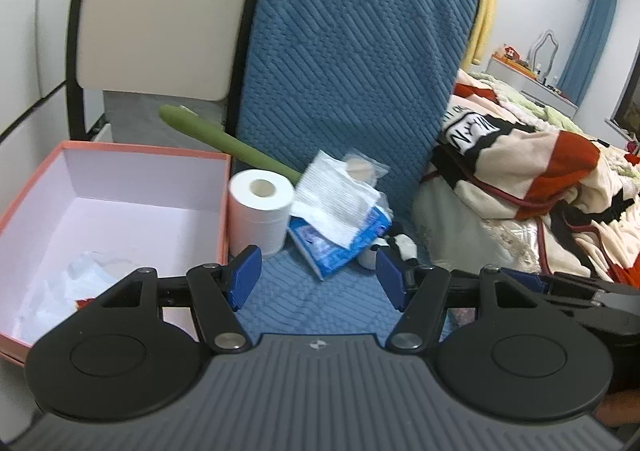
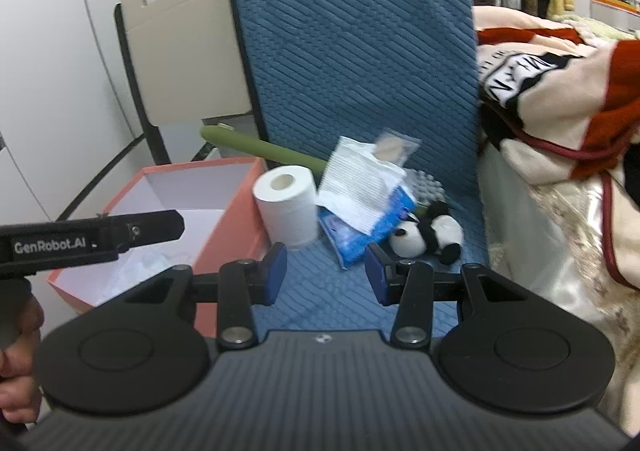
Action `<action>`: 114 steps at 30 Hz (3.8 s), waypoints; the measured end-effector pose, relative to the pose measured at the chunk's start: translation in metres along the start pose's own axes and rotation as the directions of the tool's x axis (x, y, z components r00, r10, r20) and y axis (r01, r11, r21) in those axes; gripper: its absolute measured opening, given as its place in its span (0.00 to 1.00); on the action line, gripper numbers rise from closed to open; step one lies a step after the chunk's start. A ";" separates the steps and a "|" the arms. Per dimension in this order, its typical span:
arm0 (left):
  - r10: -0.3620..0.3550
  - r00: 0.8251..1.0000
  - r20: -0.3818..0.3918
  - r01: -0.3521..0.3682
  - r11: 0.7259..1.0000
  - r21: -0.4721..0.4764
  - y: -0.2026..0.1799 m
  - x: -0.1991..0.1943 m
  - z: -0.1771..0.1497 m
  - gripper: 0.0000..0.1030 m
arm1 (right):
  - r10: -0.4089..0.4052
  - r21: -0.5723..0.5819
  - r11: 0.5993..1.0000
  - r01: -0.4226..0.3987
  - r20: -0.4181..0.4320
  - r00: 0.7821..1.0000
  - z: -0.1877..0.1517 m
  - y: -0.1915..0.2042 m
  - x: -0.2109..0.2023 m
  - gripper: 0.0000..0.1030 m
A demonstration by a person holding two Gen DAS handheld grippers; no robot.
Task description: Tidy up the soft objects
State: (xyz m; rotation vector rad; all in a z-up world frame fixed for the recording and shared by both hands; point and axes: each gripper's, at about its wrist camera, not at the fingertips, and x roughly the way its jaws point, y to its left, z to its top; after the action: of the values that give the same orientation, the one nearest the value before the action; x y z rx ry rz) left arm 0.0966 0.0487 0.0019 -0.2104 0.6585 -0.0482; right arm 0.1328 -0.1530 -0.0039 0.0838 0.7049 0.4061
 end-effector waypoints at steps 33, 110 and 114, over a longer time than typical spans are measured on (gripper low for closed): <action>-0.052 0.993 -0.104 0.061 0.994 0.088 -0.051 0.111 -0.039 0.67 | -0.122 0.086 0.989 0.123 -0.008 0.992 -0.050 -0.079 0.017 0.45; -0.013 0.983 -0.182 0.025 0.998 0.064 -0.014 0.310 0.005 0.06 | -0.027 0.398 0.912 0.097 -0.179 0.984 -0.002 -0.154 0.225 0.72; -0.019 0.983 -0.184 0.030 0.998 0.053 -0.010 0.302 0.004 0.06 | -0.031 0.399 0.911 0.101 -0.178 0.983 -0.003 -0.153 0.226 0.78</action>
State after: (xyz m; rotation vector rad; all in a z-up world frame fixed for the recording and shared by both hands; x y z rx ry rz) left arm 0.3380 0.0064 -0.1751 -0.1612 0.8369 -0.1106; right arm 0.3377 -0.2053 -0.1765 0.4237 0.9510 0.1959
